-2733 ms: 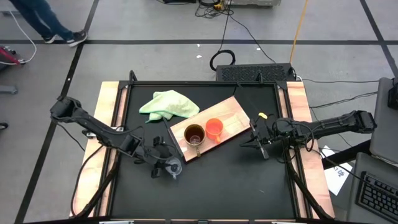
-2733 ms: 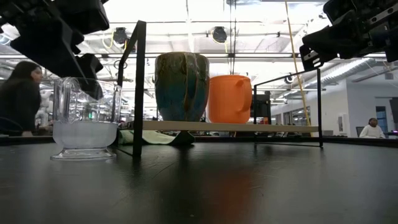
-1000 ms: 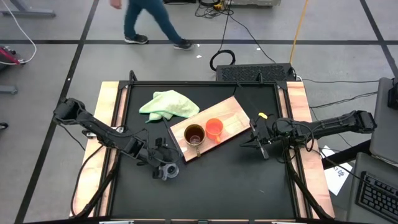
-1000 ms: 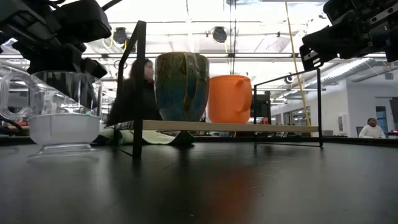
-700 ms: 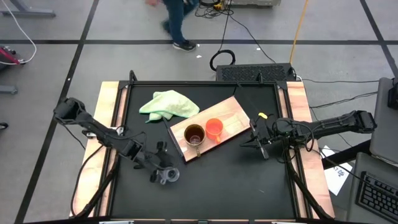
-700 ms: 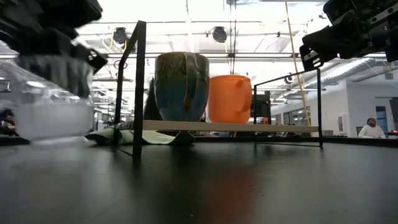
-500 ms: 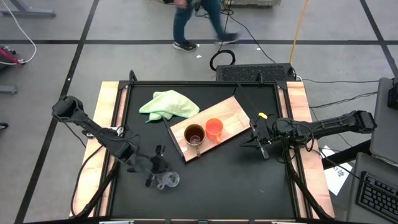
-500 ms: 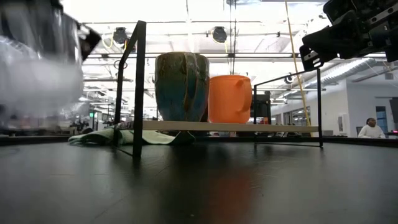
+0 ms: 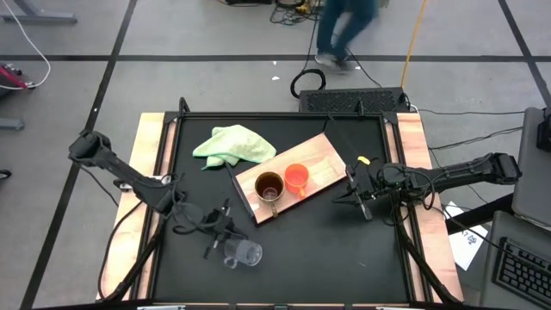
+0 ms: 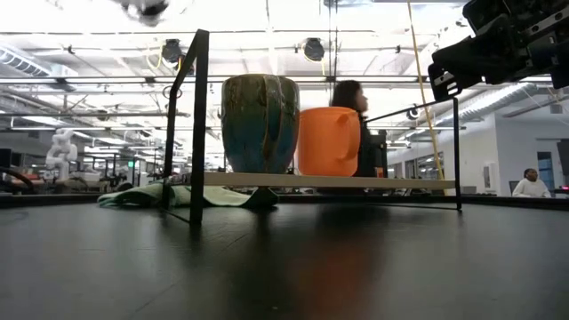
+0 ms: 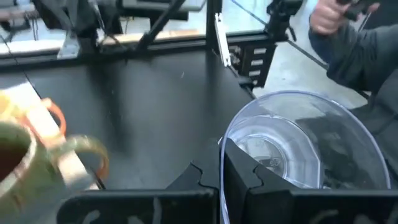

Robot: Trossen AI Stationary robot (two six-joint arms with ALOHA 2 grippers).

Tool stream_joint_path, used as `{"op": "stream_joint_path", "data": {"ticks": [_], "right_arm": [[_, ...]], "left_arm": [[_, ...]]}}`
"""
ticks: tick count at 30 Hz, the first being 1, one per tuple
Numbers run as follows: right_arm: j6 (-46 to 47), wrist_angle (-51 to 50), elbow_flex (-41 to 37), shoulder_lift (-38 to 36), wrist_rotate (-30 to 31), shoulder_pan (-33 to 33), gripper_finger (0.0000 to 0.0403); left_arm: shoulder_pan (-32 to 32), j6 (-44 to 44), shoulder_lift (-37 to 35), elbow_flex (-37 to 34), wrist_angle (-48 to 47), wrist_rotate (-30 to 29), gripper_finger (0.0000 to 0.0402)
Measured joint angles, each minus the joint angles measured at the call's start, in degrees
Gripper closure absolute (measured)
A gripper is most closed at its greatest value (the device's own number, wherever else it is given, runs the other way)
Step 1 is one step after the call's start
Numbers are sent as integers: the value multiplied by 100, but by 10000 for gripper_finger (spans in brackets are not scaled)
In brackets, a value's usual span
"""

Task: Stack small to large cups/mugs on shelf
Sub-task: Put the transparent mug on the shelf

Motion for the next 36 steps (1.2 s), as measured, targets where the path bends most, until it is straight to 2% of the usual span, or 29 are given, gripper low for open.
{"op": "stream_joint_path", "data": {"ticks": [7, 10, 14, 29, 36], "right_arm": [[-2, -2, 0, 1, -1, 0, 403], [-2, -3, 0, 1, 0, 0, 403], [-4, -2, 0, 0, 0, 0, 403], [-196, 48, 0, 0, 0, 0, 403], [76, 35, 0, -37, -10, 0, 403]], "left_arm": [[149, 533, 17, 872, -671, 259, 401], [258, 583, 62, 1054, -739, 278, 401], [511, 539, 347, 1248, -764, 637, 401], [589, 344, 2614, 2749, -781, 1552, 401], [785, 279, 3669, 3634, -1144, 1564, 401]]}}
